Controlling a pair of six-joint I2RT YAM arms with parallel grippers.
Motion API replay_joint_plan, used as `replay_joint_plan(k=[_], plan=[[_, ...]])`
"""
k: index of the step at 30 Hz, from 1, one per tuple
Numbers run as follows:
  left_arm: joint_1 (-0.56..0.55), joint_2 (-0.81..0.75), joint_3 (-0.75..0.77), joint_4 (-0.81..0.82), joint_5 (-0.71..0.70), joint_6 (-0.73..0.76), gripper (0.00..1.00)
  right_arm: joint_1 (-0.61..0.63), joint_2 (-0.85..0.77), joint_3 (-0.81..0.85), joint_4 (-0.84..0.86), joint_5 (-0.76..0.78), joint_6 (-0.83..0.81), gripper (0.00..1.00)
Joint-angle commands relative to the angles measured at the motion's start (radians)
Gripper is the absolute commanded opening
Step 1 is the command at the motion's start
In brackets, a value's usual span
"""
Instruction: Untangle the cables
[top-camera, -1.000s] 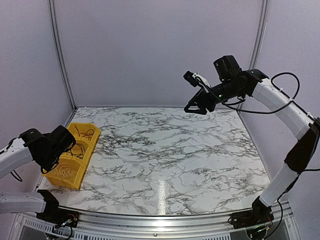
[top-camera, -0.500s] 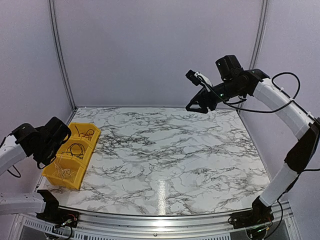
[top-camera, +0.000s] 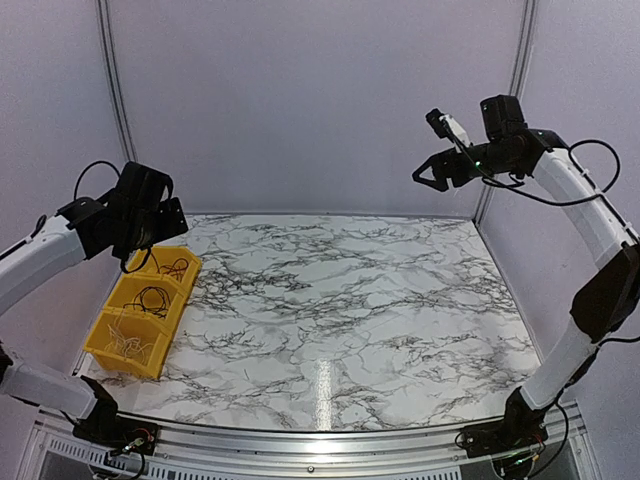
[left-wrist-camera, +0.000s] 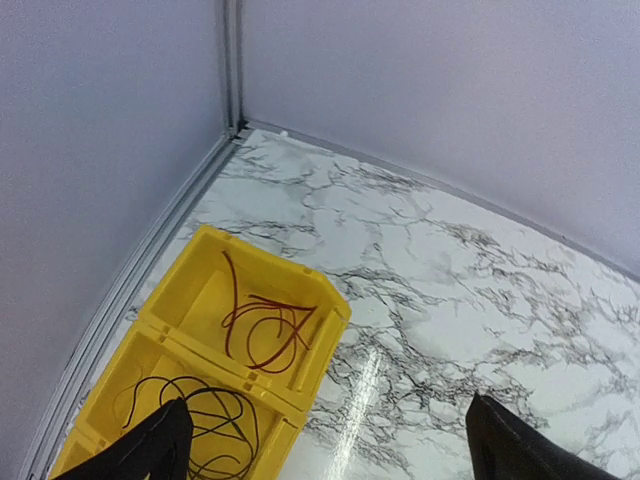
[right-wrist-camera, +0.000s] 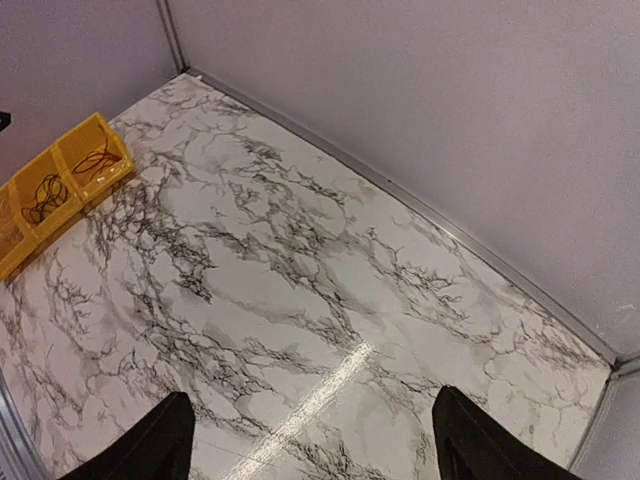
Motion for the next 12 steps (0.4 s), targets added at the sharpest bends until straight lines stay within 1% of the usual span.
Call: replay_joint_plan(k=[1, 2, 5, 7, 8, 10, 12], plan=[[-0.025, 0.112, 0.126, 0.153, 0.179, 0.332, 0.99, -0.055, 0.001, 0.034, 0.050, 0.056, 0.042, 0.89], [-0.043, 0.134, 0.152, 0.164, 0.191, 0.370, 0.99, -0.057, -0.012, 0.021, 0.063, 0.073, 0.056, 0.92], [-0.084, 0.184, 0.193, 0.213, 0.263, 0.466, 0.99, -0.055, -0.052, -0.026, 0.109, 0.187, 0.132, 0.93], [-0.095, 0.206, 0.206, 0.229, 0.287, 0.456, 0.99, -0.057, -0.073, -0.060, 0.124, 0.326, 0.145, 0.94], [-0.095, 0.214, 0.211, 0.234, 0.303, 0.434, 0.99, -0.057, -0.087, -0.075, 0.134, 0.389, 0.154, 0.96], [-0.098, 0.223, 0.222, 0.234, 0.331, 0.408, 0.99, -0.057, -0.109, -0.097, 0.153, 0.459, 0.157, 0.98], [-0.099, 0.224, 0.226, 0.236, 0.346, 0.397, 0.99, -0.058, -0.129, -0.123, 0.162, 0.491, 0.161, 0.98]])
